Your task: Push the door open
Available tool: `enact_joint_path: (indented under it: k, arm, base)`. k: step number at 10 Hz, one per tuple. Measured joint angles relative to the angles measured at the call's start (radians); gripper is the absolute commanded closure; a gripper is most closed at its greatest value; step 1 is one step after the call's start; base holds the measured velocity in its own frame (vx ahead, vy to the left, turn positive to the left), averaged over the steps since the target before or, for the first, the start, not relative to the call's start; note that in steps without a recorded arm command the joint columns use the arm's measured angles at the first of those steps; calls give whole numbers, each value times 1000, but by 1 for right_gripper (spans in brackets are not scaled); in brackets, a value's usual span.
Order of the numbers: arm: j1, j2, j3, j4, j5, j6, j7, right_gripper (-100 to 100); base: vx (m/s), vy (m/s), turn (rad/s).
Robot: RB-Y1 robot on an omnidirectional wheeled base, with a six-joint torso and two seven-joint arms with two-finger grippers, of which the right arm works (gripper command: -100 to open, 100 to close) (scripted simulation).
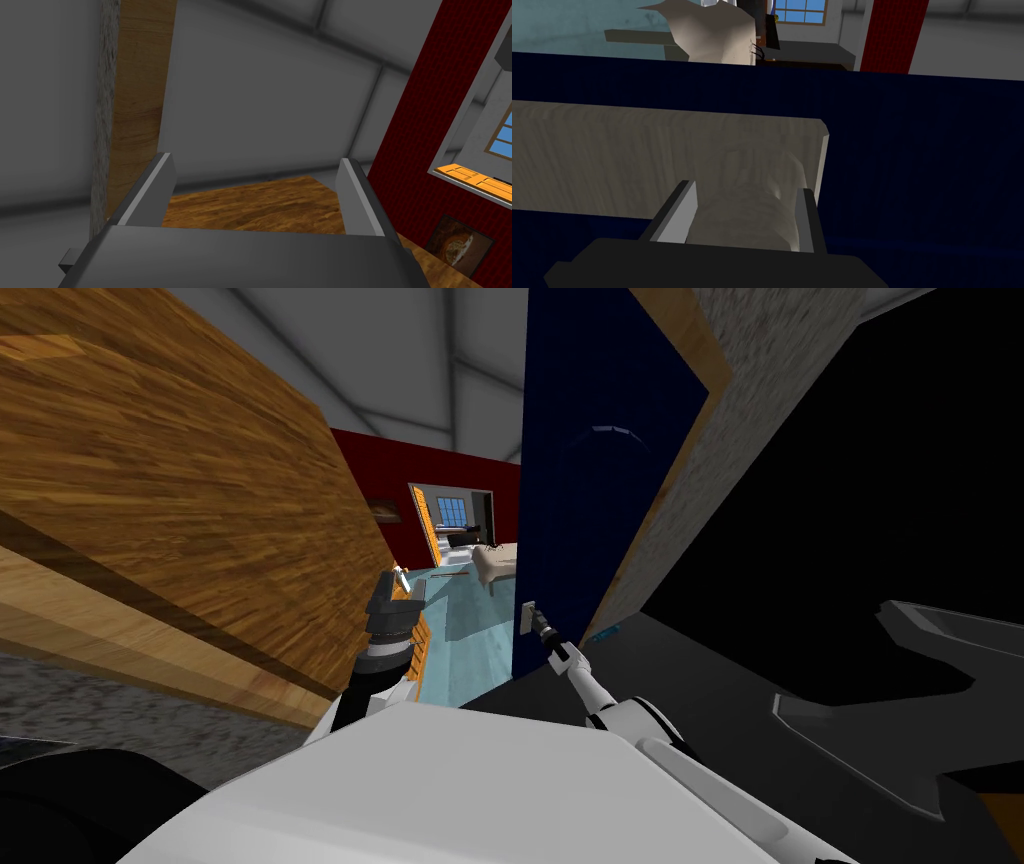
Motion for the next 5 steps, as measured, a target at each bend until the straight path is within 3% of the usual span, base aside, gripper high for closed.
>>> enact_joint_path:
  k: [4, 5]
  arm:
    - [-2, -1, -1, 0, 0, 2, 0, 100]
    - [-2, -1, -1, 0, 0, 1, 0, 100]
  base:
    - [-5, -2, 2]
    - [86, 97, -20]
